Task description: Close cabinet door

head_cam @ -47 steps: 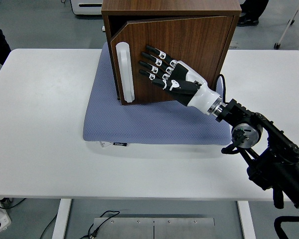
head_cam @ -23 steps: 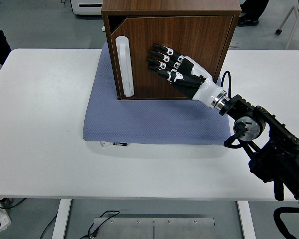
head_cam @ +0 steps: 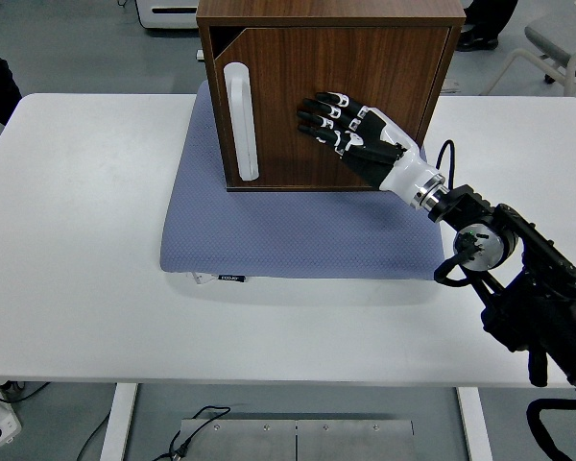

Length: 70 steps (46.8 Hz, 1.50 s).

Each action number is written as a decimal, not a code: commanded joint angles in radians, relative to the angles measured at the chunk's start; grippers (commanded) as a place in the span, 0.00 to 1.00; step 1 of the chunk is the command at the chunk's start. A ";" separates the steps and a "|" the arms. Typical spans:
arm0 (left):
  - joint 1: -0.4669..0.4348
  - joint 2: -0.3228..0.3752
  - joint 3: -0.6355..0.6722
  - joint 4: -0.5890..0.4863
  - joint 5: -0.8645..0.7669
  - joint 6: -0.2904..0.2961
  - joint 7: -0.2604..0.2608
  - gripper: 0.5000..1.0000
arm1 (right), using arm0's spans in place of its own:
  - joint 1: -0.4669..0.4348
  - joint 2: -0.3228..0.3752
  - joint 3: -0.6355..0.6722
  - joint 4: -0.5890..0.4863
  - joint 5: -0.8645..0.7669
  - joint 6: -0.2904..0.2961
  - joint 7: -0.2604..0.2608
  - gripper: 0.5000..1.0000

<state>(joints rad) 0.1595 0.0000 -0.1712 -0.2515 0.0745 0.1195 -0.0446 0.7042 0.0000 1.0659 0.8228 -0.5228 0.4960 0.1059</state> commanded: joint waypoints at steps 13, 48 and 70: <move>0.000 0.000 -0.001 0.000 -0.001 0.000 0.000 1.00 | -0.080 0.000 -0.007 0.105 0.000 0.061 0.001 1.00; 0.000 0.000 0.001 0.000 -0.001 0.000 0.000 1.00 | -0.396 -0.359 0.130 0.490 0.000 0.090 0.008 1.00; 0.000 0.000 -0.001 0.000 -0.001 0.000 -0.001 1.00 | -0.497 -0.374 0.370 0.423 0.030 0.041 0.006 1.00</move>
<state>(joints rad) 0.1596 0.0000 -0.1717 -0.2516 0.0742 0.1198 -0.0448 0.1998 -0.3779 1.4165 1.2687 -0.5056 0.5578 0.1128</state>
